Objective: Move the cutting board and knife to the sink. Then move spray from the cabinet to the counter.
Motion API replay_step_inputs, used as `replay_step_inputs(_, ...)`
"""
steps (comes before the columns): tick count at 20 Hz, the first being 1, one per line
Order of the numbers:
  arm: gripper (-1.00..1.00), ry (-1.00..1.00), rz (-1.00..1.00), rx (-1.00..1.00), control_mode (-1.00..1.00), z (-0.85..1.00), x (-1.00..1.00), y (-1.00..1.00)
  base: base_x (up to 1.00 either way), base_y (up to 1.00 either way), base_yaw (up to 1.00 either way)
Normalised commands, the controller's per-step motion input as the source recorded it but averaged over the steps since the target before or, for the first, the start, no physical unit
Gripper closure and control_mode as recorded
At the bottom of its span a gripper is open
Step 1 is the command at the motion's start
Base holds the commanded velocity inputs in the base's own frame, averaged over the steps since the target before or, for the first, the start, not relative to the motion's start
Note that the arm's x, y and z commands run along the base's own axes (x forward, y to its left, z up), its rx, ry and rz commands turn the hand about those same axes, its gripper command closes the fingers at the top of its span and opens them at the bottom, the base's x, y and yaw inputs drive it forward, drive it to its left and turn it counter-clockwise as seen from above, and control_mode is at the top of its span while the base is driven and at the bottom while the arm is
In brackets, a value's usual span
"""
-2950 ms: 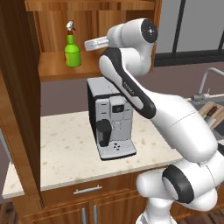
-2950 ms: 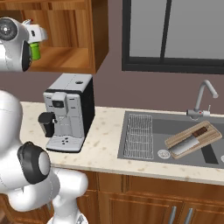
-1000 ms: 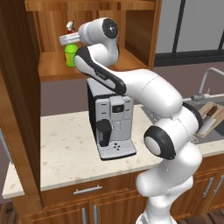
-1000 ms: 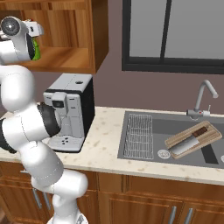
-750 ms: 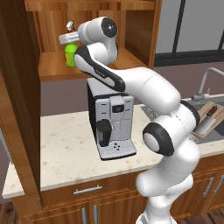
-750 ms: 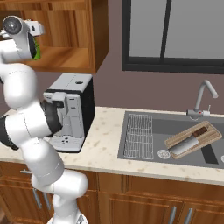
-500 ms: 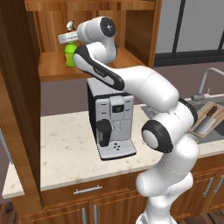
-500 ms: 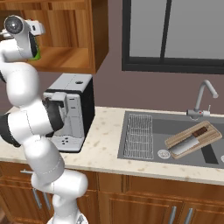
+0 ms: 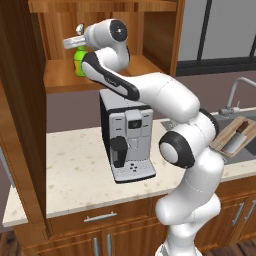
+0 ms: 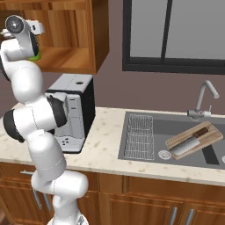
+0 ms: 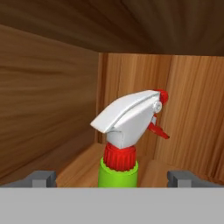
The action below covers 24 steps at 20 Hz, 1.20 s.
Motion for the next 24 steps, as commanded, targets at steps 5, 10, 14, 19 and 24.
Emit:
replay_step_inputs(5, -1.00, 0.00, 0.01, 0.00, -1.00, 0.00, 0.17, 0.06, 0.00, 0.00, 0.00)
replay_step_inputs(10, -1.00, 0.00, 0.01, 0.00, -1.00, 0.00, 0.17, 0.01, 0.00, 0.00, 0.00)
replay_step_inputs(14, 1.00, 0.00, 0.01, 0.00, -1.00, -0.02, 0.12, 0.00, 0.00, 0.00, 0.00)
replay_step_inputs(19, 1.00, 0.00, 0.00, 0.00, -1.00, -0.06, 0.08, 0.00, 0.00, 0.00, 0.00)
replay_step_inputs(24, 1.00, 0.00, 0.00, 0.00, -1.00, -0.07, 0.03, 0.04, 0.00, 0.00, 0.00)
